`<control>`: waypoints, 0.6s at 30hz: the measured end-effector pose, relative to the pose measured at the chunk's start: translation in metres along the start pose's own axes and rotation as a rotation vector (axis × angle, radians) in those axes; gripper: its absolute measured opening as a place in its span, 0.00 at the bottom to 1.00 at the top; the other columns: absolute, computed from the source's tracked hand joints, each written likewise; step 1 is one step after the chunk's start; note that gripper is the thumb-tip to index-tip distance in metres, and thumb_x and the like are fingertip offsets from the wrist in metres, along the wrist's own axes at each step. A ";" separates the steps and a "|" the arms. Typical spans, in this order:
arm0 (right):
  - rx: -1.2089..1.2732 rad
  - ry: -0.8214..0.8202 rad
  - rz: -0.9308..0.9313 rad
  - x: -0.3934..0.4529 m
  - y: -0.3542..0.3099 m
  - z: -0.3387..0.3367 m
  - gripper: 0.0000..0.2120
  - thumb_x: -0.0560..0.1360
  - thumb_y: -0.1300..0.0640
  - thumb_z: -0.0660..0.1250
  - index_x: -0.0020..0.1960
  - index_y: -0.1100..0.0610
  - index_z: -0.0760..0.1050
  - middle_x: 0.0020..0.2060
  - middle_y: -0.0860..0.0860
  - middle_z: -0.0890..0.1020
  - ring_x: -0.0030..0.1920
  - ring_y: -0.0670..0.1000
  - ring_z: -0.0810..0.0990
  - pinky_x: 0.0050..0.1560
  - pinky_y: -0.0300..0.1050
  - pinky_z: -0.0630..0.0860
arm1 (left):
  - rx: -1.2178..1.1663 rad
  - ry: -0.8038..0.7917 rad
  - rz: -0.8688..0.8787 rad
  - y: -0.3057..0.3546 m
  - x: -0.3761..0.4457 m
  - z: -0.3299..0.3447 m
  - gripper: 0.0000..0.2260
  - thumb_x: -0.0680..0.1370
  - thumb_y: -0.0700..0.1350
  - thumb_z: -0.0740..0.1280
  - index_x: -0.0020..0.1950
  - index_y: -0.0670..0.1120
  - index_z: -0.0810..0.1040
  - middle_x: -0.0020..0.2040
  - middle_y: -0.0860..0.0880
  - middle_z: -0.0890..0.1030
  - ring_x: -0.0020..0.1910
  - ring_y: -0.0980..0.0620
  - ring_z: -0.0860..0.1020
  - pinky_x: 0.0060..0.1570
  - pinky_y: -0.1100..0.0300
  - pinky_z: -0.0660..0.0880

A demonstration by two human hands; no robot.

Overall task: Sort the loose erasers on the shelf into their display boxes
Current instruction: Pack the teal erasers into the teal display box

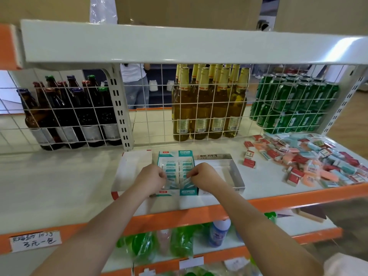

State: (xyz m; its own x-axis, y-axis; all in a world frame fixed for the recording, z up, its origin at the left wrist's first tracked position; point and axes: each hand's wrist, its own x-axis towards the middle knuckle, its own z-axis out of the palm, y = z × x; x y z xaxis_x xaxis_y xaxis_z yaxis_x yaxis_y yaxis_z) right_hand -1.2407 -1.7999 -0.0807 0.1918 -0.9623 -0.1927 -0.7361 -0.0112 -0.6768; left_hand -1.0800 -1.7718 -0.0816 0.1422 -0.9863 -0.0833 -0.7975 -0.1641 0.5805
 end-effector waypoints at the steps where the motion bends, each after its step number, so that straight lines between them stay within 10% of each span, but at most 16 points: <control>1: -0.007 -0.007 0.001 0.001 0.000 0.000 0.11 0.75 0.67 0.60 0.55 0.62 0.78 0.57 0.56 0.78 0.55 0.55 0.78 0.50 0.44 0.79 | 0.009 -0.014 -0.002 0.000 0.002 -0.001 0.09 0.77 0.38 0.63 0.54 0.41 0.80 0.61 0.45 0.78 0.57 0.48 0.76 0.50 0.63 0.72; 18: -0.595 -0.096 -0.328 -0.010 0.005 0.003 0.16 0.74 0.56 0.66 0.61 0.58 0.75 0.57 0.54 0.77 0.57 0.53 0.74 0.57 0.43 0.73 | 0.448 -0.267 0.302 0.000 -0.004 0.001 0.08 0.75 0.50 0.67 0.49 0.47 0.76 0.45 0.50 0.76 0.43 0.53 0.74 0.39 0.63 0.69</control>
State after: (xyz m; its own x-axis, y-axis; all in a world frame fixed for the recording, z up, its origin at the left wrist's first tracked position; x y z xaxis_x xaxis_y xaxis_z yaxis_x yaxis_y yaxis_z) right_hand -1.2447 -1.7892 -0.0844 0.5020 -0.8558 -0.1249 -0.8564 -0.4717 -0.2101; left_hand -1.0817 -1.7675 -0.0820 -0.2350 -0.9507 -0.2025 -0.9574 0.1904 0.2173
